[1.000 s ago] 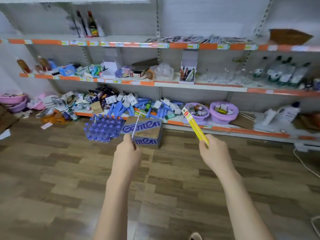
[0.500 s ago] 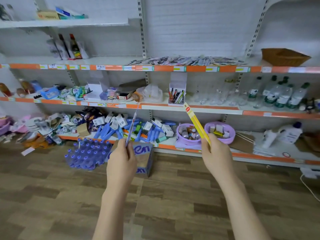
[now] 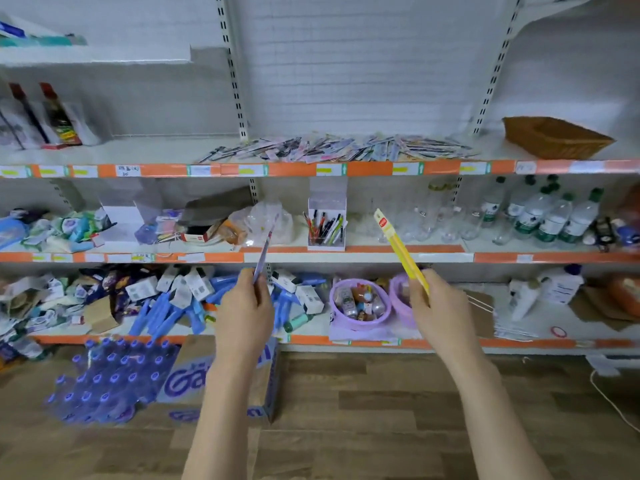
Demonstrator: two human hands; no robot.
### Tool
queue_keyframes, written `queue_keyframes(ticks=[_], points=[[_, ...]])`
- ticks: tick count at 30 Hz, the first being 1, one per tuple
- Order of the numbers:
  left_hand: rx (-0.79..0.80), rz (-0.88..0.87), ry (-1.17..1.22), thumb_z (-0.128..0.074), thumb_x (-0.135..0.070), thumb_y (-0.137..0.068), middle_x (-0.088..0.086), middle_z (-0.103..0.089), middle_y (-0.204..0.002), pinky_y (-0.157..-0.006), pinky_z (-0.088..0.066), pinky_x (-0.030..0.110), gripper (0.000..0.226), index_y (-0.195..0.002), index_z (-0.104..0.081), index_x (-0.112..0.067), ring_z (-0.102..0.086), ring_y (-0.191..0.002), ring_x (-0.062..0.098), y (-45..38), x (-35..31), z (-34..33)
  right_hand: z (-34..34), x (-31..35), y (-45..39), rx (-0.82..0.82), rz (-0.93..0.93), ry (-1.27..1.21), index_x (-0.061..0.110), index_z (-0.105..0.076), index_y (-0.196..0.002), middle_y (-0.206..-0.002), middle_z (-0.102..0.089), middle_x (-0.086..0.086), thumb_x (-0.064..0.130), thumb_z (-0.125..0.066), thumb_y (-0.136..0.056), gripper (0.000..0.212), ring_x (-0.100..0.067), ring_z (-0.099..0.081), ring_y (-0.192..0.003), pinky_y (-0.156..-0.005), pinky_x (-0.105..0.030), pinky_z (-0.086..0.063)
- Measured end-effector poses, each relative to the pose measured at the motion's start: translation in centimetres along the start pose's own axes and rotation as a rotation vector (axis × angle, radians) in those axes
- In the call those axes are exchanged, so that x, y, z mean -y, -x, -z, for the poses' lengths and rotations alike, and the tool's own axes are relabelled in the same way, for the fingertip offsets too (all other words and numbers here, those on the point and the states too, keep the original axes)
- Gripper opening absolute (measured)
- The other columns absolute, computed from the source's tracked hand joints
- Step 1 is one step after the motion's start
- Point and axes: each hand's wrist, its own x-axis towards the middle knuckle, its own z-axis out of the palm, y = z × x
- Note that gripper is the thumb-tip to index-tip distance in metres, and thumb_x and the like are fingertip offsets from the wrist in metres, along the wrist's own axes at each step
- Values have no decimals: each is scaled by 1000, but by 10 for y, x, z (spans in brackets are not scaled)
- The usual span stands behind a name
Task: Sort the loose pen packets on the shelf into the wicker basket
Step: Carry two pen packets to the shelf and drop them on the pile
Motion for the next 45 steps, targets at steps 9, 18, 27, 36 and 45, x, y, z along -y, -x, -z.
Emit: queue_keyframes(ticks=[9,18,27,36,45], points=[[86,-167,60,-42,-19,-97,4,-43,-55,-46,-26,32,23,-76,-39,-9,-39,-49,24,-117,-29,-83,-11,-45,-89,-74,-201,2,9,-53,-91,-62,-46,-1,19,-40,-98,17,-31,-53,-65,-54,-36,-35],[211,-225,52,-43,-11,-96,5,-36,-49,-46,-21,31,35,-63,-32,-14,-34,-45,21,-176,-96,-209,0,-139,-181,-123,-302,71,15,-44,-85,-55,-43,2,17,-44,-96,12,-29,-47,-60,-57,-33,-34],[143,-221,98,-43,-14,-96,11,-40,-49,-45,-23,29,29,-69,-40,-6,-35,-42,28,-234,-184,-314,42,-215,-321,-104,-191,-2,12,-49,-91,-59,-51,-6,20,-41,-98,13,-22,-49,-52,-47,-32,-35],[134,-230,95,-41,-12,-97,5,-30,-48,-44,-16,27,39,-62,-27,-22,-26,-41,22,-275,-224,-374,24,-262,-404,-42,-218,-29,6,-53,-95,-59,-47,-2,15,-42,-96,14,-25,-49,-57,-53,-32,-34],[150,-280,171,-39,-15,-98,4,-34,-49,-46,-22,28,13,-93,-47,-7,-32,-42,22,-367,-258,-432,24,-282,-496,-148,-207,50,3,-54,-97,-67,-56,-14,15,-43,-97,17,-34,-55,-64,-56,-36,-37]])
